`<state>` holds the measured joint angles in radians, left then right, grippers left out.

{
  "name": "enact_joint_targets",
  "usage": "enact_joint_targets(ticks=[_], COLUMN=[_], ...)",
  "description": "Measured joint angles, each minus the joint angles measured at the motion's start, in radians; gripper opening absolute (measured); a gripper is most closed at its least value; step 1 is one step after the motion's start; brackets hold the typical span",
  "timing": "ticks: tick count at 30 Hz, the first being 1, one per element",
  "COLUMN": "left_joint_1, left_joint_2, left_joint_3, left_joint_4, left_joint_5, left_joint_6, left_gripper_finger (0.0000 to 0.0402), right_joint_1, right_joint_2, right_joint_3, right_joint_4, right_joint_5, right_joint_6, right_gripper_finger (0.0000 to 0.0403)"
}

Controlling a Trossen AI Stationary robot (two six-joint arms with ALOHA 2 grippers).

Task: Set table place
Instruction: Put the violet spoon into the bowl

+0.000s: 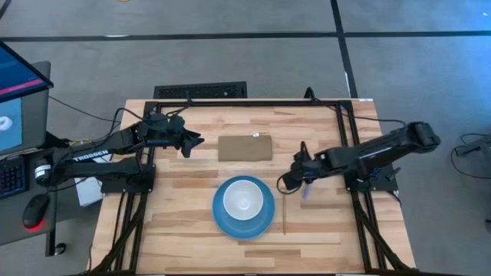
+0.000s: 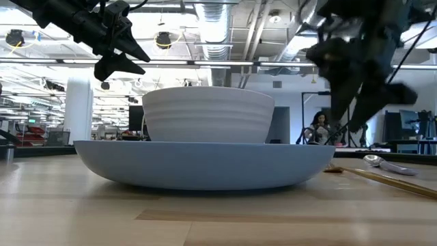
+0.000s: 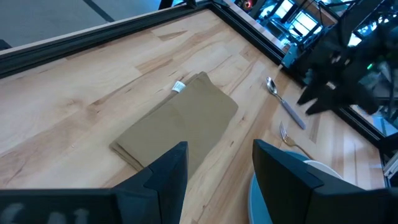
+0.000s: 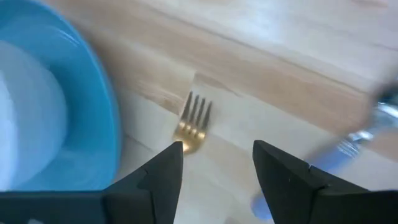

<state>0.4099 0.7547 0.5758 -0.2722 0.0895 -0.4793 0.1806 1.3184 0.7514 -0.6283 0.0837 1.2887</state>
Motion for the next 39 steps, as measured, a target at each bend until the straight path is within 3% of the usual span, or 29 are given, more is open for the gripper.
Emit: enact_joint_targets(ticks=[7, 10, 18, 23, 30, 39], left_joint_1=[0.000, 0.000, 0.000, 0.000, 0.000, 0.000], left_joint_2=[0.000, 0.000, 0.000, 0.000, 0.000, 0.000], left_joint_3=[0.000, 0.000, 0.000, 0.000, 0.000, 0.000], left_joint_4=[0.000, 0.001, 0.001, 0.001, 0.001, 0.001], left_joint_5=[0.000, 0.000, 0.000, 0.007, 0.008, 0.036], left_joint_6=[0.000, 0.000, -0.038, -0.056, -0.058, -0.068], left_gripper_finger=[0.0169, 0.0169, 0.0169, 0.0169, 0.0169, 0.0169], right_joint_1=[-0.032, -0.046, -0.118, -0.186, -0.247, -0.375], right_joint_2=[-0.121, -0.128, -0.127, -0.127, -0.119, -0.120], right_joint_3=[0.046, 0.046, 0.046, 0.046, 0.047, -0.035], right_joint_4=[-0.354, -0.435, -0.440, -0.456, -0.385, -0.319], right_joint_5=[0.008, 0.012, 0.106, 0.106, 0.094, -0.015], right_joint_6=[0.278, 0.295, -0.053, -0.430, -0.503, -0.706], right_gripper_finger=[0.0217, 0.0217, 0.0219, 0.0219, 0.0212, 0.0194])
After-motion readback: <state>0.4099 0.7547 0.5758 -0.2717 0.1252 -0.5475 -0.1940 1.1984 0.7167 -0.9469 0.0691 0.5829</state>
